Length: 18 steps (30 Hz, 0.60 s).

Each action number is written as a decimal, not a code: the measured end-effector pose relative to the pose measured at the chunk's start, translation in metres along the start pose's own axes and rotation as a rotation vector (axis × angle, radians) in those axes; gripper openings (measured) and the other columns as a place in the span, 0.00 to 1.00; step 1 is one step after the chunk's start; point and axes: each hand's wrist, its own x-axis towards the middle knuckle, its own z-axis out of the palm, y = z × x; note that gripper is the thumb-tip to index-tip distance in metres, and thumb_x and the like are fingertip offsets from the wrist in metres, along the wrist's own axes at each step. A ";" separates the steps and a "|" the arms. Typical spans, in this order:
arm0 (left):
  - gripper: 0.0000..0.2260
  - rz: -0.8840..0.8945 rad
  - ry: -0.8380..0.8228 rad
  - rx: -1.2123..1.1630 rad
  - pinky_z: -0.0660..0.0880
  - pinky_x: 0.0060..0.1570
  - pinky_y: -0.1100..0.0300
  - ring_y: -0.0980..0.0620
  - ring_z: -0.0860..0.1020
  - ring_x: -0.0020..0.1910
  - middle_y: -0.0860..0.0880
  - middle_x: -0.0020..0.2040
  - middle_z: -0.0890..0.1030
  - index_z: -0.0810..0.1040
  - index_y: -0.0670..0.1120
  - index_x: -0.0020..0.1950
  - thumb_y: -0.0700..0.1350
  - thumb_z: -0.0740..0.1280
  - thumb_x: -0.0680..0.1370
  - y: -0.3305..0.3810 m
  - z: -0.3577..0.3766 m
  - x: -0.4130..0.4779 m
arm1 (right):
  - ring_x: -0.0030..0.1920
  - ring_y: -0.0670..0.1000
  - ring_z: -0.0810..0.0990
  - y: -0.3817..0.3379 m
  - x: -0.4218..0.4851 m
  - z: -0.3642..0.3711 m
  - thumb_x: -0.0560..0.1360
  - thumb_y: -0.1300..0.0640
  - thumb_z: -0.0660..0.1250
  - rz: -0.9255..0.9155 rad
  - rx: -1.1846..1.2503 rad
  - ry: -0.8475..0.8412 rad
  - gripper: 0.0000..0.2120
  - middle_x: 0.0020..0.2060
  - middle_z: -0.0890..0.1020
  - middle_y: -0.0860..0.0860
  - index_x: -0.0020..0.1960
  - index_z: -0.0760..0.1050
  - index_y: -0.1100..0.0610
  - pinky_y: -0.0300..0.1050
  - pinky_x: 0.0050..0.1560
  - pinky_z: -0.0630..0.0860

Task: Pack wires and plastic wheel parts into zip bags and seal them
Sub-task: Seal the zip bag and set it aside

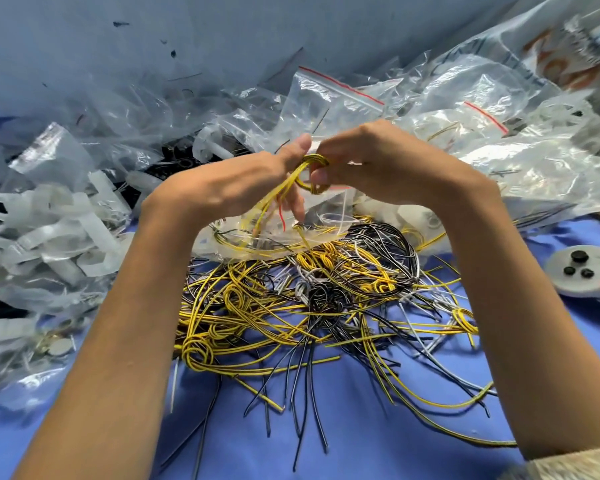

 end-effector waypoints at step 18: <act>0.18 0.048 -0.114 0.114 0.69 0.54 0.63 0.58 0.75 0.54 0.60 0.48 0.79 0.82 0.55 0.52 0.52 0.52 0.82 0.009 -0.001 -0.004 | 0.24 0.36 0.70 0.000 0.006 0.004 0.81 0.54 0.59 0.140 0.085 0.184 0.14 0.23 0.67 0.41 0.42 0.79 0.57 0.30 0.26 0.62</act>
